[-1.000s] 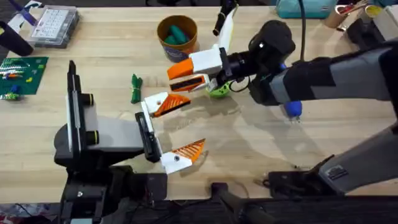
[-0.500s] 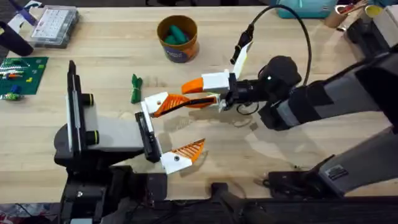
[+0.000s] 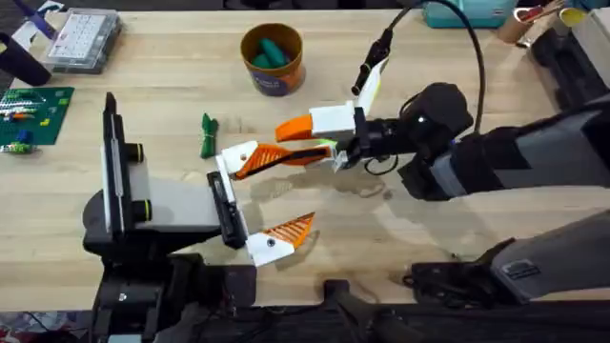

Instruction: Pick up the gripper from the table and insert it into the empty holder that is missing its gripper. Then pick up a screw, insert it into the mounting hole, and use the screwdriver to tighten it. Finally, clean up the table by picking up the vegetable and placing it into the bucket.

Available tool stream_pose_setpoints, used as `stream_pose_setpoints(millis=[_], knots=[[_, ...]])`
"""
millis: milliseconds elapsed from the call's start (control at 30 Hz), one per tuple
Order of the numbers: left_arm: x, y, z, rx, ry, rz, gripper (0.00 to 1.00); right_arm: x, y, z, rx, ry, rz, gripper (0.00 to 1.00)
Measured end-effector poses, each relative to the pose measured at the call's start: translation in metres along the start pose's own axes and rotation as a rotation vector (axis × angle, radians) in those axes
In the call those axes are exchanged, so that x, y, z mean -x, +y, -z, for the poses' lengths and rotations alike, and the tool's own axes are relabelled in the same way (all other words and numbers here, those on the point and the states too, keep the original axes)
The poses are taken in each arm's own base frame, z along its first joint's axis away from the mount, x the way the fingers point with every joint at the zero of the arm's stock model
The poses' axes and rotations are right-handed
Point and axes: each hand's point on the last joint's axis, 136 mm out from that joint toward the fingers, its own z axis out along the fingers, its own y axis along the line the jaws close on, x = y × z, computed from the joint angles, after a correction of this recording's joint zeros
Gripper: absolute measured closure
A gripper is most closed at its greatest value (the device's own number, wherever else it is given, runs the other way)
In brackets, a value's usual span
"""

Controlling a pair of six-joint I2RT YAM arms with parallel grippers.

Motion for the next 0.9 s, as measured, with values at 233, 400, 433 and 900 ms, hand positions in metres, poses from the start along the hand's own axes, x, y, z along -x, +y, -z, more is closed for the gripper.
stream_pose_setpoints(millis=[233, 400, 433, 900], knots=[[0.0000, -0.0001, 0.0000, 0.000, 0.000, 0.000, 0.014, -0.0054, -0.0012, 0.0001, -0.004, 0.031, -0.039, 0.161], [0.0000, 0.0000, 0.0000, 0.000, 0.000, 0.000, 0.015, -0.0072, -0.0023, -0.0001, -0.008, 0.041, -0.057, 0.209], [0.0000, 0.0000, 0.0000, 0.000, 0.000, 0.000, 0.014, -0.0075, -0.0023, -0.0003, -0.008, 0.042, -0.059, 0.217], [0.0000, 0.0000, 0.0000, 0.000, 0.000, 0.000, 0.014, -0.0081, -0.0051, -0.0018, -0.015, 0.039, -0.070, 0.394]])
